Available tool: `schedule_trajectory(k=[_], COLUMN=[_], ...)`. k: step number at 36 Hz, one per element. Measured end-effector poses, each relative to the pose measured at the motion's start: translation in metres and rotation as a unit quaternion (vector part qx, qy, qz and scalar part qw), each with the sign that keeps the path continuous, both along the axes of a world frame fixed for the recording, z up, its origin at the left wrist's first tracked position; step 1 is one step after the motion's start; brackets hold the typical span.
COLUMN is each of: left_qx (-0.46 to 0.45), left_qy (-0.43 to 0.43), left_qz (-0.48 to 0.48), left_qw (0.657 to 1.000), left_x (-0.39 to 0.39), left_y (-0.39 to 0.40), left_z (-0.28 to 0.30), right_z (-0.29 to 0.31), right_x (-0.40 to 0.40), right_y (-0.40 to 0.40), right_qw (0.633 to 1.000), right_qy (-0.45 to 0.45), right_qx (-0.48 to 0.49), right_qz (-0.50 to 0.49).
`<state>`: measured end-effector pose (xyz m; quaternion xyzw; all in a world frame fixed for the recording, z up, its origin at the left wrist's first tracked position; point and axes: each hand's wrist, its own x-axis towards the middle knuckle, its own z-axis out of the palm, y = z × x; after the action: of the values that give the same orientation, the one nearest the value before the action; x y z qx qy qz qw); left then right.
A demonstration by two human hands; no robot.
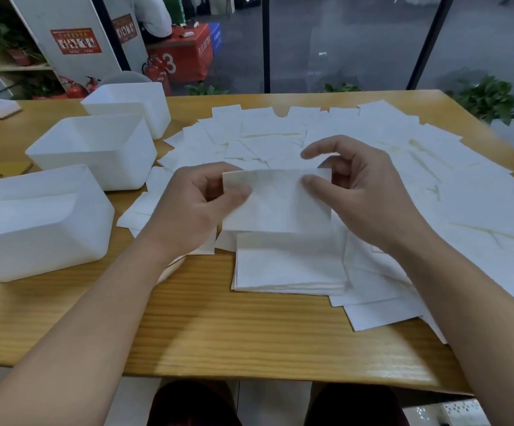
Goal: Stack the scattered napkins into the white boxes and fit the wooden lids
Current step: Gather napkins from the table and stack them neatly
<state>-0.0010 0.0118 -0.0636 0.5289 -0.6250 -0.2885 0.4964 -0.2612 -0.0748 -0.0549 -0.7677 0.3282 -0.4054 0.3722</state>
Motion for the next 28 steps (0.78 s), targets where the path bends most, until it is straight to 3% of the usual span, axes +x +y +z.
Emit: schedule_trajectory(k=[3, 8, 16, 21, 28], left_qx=[0.077, 0.151, 0.163, 0.148, 0.017], left_qy=[0.018, -0.048, -0.125, -0.194, -0.177], left_qz=[-0.056, -0.106, -0.108, -0.087, 0.051], left_qw=[0.995, 0.982, 0.973, 0.966, 0.983], left_x=[0.004, 0.002, 0.001, 0.000, 0.006], left_y=[0.004, 0.009, 0.007, 0.005, -0.003], left_z=[0.005, 0.008, 0.002, -0.002, -0.010], right_z=[0.003, 0.004, 0.003, -0.002, -0.011], right_x=[-0.004, -0.009, -0.010, -0.010, -0.008], right_y=[-0.002, -0.005, -0.006, -0.006, -0.014], right_qw=[0.997, 0.975, 0.961, 0.957, 0.973], right_qy=[0.072, 0.208, 0.248, 0.275, 0.214], right_qx=[0.035, 0.052, 0.065, 0.021, -0.082], right_qz=[0.017, 0.064, 0.105, 0.084, -0.026])
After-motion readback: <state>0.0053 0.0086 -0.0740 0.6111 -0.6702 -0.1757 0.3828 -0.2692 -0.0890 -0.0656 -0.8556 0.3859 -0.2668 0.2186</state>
